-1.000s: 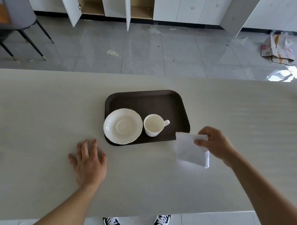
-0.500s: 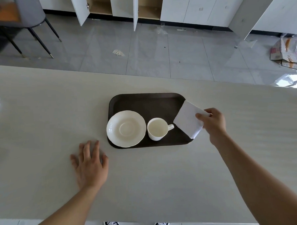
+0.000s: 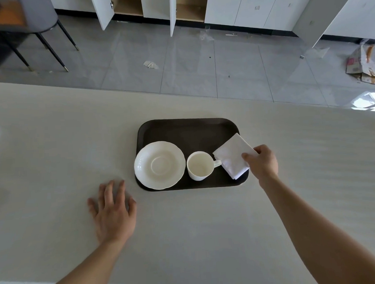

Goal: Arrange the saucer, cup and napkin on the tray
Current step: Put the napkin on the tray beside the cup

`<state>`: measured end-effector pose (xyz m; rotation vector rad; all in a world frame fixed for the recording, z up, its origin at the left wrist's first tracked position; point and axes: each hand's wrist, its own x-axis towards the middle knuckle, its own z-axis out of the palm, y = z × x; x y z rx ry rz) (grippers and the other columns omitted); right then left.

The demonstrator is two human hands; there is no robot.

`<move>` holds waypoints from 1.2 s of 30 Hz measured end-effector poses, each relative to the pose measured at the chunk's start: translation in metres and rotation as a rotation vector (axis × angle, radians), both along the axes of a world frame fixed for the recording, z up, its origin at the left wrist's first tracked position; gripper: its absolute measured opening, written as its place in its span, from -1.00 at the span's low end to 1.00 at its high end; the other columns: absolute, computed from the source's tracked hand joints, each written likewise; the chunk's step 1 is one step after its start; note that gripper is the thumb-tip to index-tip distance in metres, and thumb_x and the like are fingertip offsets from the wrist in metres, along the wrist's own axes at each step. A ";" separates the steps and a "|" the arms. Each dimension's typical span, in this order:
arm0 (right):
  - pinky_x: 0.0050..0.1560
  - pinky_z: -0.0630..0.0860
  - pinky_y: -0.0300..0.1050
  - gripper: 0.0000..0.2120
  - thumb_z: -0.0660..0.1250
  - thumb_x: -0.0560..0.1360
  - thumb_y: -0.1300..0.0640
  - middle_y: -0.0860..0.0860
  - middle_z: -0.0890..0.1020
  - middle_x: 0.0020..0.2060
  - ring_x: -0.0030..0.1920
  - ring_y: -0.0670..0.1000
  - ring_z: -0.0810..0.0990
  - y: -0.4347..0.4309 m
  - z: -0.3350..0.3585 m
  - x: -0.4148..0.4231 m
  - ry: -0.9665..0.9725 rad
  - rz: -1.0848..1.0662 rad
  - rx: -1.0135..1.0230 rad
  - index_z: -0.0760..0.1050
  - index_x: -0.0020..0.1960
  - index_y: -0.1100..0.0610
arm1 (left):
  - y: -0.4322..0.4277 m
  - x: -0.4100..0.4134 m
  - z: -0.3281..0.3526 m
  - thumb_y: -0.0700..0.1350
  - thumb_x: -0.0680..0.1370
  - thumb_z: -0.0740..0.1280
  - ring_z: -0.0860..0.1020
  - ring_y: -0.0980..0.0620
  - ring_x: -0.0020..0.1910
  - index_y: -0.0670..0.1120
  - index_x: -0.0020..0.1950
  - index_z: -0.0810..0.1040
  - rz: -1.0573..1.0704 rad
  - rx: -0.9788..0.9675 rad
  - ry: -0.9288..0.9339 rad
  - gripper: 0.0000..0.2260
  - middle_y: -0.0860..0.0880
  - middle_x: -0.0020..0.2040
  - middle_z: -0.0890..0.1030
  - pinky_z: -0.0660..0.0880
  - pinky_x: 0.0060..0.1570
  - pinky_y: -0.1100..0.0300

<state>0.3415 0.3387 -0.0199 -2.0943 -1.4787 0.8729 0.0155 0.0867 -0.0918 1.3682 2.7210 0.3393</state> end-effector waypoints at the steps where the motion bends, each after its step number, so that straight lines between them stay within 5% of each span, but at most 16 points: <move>1: -0.38 0.34 -0.14 -0.83 0.41 0.39 0.07 -0.06 0.56 -0.25 -0.29 -0.05 0.51 0.000 -0.002 0.001 -0.028 0.016 -0.013 0.44 -0.11 0.07 | 0.000 0.000 0.000 0.09 0.51 0.07 0.24 -0.21 0.53 -0.04 0.46 0.41 0.000 0.000 0.001 -0.46 -0.16 0.47 0.36 0.04 0.48 -0.32; 20: 0.10 0.42 0.03 -0.55 0.44 0.45 0.08 0.14 0.51 0.17 0.20 0.20 0.44 -0.010 0.004 0.006 -0.330 0.307 0.074 0.43 0.30 0.13 | 0.000 -0.001 -0.004 0.08 0.50 0.08 0.24 -0.21 0.52 -0.03 0.45 0.40 -0.003 0.023 0.021 -0.46 -0.14 0.46 0.35 0.04 0.47 -0.31; 36: -0.08 0.48 -0.07 -0.75 0.42 0.49 0.10 0.01 0.62 0.09 0.15 0.10 0.49 -0.004 0.041 -0.044 -0.372 0.595 0.388 0.58 0.17 0.07 | 0.000 0.000 0.000 0.04 0.53 0.11 0.26 -0.21 0.52 -0.02 0.45 0.42 0.015 0.008 0.006 -0.50 -0.15 0.47 0.38 0.07 0.48 -0.31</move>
